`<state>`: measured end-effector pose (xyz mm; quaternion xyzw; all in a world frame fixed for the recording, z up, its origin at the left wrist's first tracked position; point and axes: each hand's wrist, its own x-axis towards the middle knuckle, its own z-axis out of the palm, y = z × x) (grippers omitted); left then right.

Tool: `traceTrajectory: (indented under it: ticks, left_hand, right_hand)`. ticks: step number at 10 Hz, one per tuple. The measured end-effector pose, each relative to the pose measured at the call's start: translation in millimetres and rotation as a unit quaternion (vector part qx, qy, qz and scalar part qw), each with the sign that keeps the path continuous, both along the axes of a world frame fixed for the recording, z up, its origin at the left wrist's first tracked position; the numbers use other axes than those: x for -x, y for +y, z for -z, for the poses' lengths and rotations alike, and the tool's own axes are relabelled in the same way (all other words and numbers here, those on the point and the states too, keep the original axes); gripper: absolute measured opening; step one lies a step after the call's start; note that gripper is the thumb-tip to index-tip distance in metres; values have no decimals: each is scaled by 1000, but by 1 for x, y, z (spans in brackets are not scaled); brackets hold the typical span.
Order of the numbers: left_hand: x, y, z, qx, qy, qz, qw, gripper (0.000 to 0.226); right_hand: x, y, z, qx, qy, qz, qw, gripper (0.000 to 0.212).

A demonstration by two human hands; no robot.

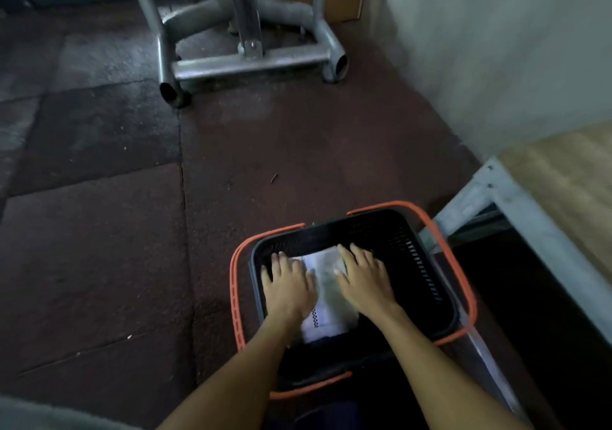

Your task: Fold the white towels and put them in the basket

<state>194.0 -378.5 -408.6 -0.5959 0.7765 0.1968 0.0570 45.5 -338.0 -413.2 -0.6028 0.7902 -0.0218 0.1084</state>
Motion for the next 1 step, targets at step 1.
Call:
traceTrajectory:
  ticks: [1]
  left_hand:
    - [0,2,-80,96,15,99,990,39]
  right_hand:
    - [6,24,-92,-2,-2,48,999,42]
